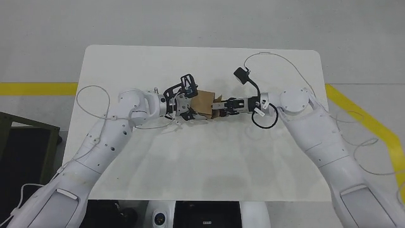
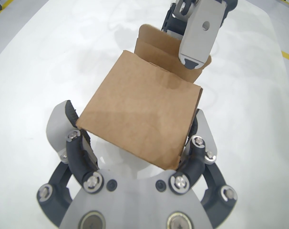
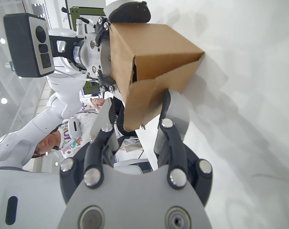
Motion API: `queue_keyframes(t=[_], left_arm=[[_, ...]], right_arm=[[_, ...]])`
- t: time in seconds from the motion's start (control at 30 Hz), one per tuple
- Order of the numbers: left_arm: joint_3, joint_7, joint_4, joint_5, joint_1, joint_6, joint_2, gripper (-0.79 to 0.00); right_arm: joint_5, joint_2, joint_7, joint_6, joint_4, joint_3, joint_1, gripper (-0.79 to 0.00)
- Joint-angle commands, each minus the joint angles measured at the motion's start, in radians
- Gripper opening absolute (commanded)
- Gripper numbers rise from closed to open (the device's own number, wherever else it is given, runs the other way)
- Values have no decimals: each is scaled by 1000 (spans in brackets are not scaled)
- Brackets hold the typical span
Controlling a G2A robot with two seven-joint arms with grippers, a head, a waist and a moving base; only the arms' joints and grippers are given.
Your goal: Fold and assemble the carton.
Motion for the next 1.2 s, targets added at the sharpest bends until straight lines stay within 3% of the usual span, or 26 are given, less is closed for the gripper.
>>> queue_keyframes(t=[0.0, 0.23, 0.63, 1.17], left_arm=[[-1, -3, 0, 0, 0, 0, 0, 0], [-3, -12, 2, 2, 6, -10, 0, 0], [-12, -23, 4, 1, 11, -18, 0, 0], [-18, -32, -1, -3, 20, -20, -1, 0]], right_arm=[[10, -4, -2, -11, 12, -5, 6, -428], [74, -13, -9, -60, 56, -2, 8, -440], [115, -22, -5, -90, 96, -4, 0, -533], [21, -21, 15, -55, 107, -16, 32, -517]])
